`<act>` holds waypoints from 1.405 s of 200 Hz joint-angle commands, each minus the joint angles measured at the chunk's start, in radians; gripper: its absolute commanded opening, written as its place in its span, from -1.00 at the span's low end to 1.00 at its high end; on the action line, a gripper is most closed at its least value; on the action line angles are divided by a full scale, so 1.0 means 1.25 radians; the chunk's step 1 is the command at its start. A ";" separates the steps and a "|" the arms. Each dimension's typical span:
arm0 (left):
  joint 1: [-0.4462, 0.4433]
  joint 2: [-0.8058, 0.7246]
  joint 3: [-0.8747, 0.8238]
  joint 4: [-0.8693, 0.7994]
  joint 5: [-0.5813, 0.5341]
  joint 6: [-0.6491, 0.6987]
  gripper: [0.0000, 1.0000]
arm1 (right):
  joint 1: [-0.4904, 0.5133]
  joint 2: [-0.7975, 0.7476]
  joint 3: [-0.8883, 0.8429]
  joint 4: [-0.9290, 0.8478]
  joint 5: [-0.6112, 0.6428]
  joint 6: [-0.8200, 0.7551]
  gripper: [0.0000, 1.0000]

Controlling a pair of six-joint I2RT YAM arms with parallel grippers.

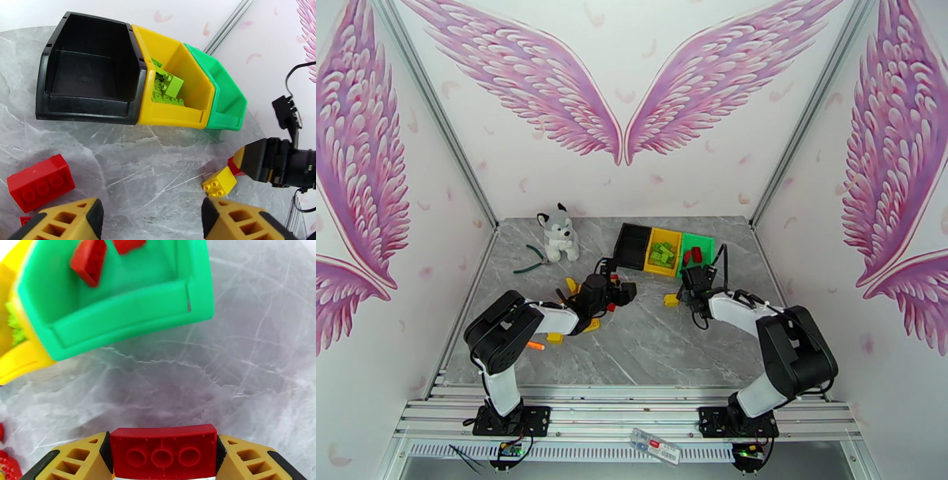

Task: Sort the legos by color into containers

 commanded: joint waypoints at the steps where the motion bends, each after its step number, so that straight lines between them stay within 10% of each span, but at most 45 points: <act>1: -0.004 -0.036 0.013 -0.057 -0.029 0.024 0.40 | 0.006 -0.079 0.003 -0.018 0.014 -0.030 0.26; 102: -0.035 -0.164 -0.007 -0.271 -0.256 0.109 0.40 | -0.073 0.064 0.287 -0.018 0.059 -0.125 0.29; 154: -0.033 -0.174 -0.011 -0.363 -0.297 0.117 0.34 | -0.116 0.226 0.443 -0.053 -0.009 -0.145 0.64; 281: -0.028 -0.140 -0.001 -0.459 -0.247 0.070 0.18 | 0.017 -0.005 0.199 0.061 -0.142 -0.185 0.73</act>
